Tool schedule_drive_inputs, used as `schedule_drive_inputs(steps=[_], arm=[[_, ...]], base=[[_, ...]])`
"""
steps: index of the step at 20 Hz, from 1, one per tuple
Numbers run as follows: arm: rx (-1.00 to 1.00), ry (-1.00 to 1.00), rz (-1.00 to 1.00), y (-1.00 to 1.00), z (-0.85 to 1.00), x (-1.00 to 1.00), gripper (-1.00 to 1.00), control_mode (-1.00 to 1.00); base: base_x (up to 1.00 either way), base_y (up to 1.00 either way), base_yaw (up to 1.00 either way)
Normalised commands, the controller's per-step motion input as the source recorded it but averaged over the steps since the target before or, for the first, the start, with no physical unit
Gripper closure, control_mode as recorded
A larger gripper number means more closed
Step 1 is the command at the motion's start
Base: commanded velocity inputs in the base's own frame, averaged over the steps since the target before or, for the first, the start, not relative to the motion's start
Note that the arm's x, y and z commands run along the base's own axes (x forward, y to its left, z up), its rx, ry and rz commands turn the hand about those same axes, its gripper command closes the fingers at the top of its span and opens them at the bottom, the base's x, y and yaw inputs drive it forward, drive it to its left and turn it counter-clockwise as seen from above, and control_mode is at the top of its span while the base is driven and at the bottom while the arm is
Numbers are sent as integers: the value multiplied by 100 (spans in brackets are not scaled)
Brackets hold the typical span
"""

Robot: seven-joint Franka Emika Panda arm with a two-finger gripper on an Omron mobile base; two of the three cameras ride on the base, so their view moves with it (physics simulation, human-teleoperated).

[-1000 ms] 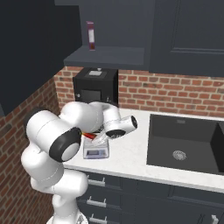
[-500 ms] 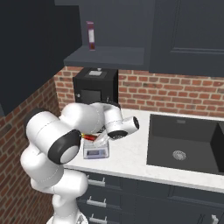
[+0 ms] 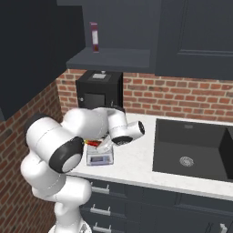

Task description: Pick the bar and place it on the digital scale for weighing, and close the cabinet.

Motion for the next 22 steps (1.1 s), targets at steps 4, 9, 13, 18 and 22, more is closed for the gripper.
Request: schedule_drive_inputs(steps=[4, 9, 13, 18, 22], arm=[[0, -19, 1, 0, 11, -30, -100, -100], [11, -39, 0, -2, 44, -65, -100, -100], [13, -52, 2, 0, 74, -61, -100, -100], [3, -53, 8, 4, 98, -61, -100, -100], [5, -49, 7, 13, 97, -69, -100, -100]], base=[[0, 0, 0], [0, 0, 0], [0, 0, 0], [0, 0, 0], [0, 0, 0]])
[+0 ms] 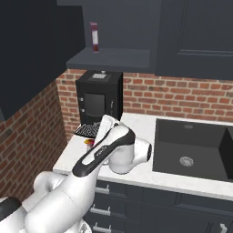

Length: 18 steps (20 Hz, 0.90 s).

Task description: Pick the bar and place it on the digital scale for weighing, and close the cabinet.

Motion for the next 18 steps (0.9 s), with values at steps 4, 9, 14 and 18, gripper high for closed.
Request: schedule_drive_inputs(steps=[4, 9, 14, 18], arm=[[6, -47, 7, 24, 93, -74, -100, -100], [6, -43, 6, 39, 92, -76, -100, -100], [6, -34, 6, 34, 88, -86, -100, -100], [1, -13, 7, 19, 75, -97, -100, -100]], base=[[0, 0, 0], [0, 0, 0], [0, 0, 0], [0, 0, 0]])
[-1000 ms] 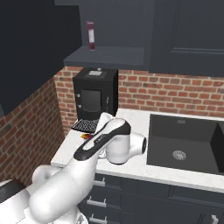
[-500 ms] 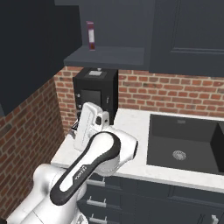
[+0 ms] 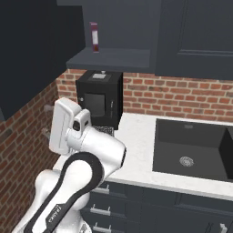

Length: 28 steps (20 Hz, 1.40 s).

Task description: Pick the bar and place it on the digital scale for weighing, and close the cabinet.

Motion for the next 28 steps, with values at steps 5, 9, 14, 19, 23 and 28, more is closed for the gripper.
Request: schedule_drive_inputs(steps=[5, 9, 14, 19, 23, 28], arm=[[0, 1, 1, 32, 62, -90, -100, -100], [0, 14, 1, 42, 33, -81, -100, -100], [0, 6, 1, 68, 4, -44, -100, -100], [0, 0, 0, 91, -12, 17, -100, -100], [0, 0, 0, 63, -1, 37, -100, -100], [0, 0, 0, 29, 0, 13, -100, -100]], base=[[0, 0, 0], [0, 0, 0], [0, 0, 0], [0, 0, 0], [0, 0, 0], [0, 0, 0]])
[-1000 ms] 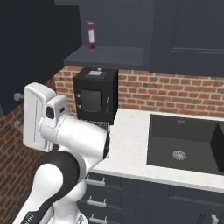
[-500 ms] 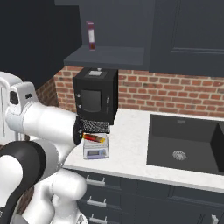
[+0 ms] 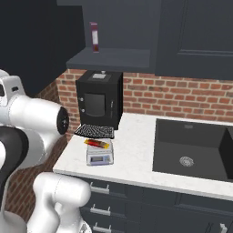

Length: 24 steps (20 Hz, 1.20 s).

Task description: Pick the bar and place it on the digital scale for weighing, and close the cabinet.

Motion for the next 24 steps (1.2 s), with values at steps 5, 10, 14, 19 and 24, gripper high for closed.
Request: schedule_drive_inputs(steps=[5, 10, 14, 19, 24], arm=[[0, 0, -2, 33, -3, 31, -100, -100], [-6, 0, -7, 20, -2, 33, -100, -100], [-12, 0, -19, 6, -5, 36, -100, -100], [-13, 0, -32, 0, -6, 49, -100, -100], [-14, 0, -43, -4, -2, 63, -100, -100]], base=[[0, 0, 0], [0, 0, 0], [0, 0, 0], [0, 0, 0], [0, 0, 0]])
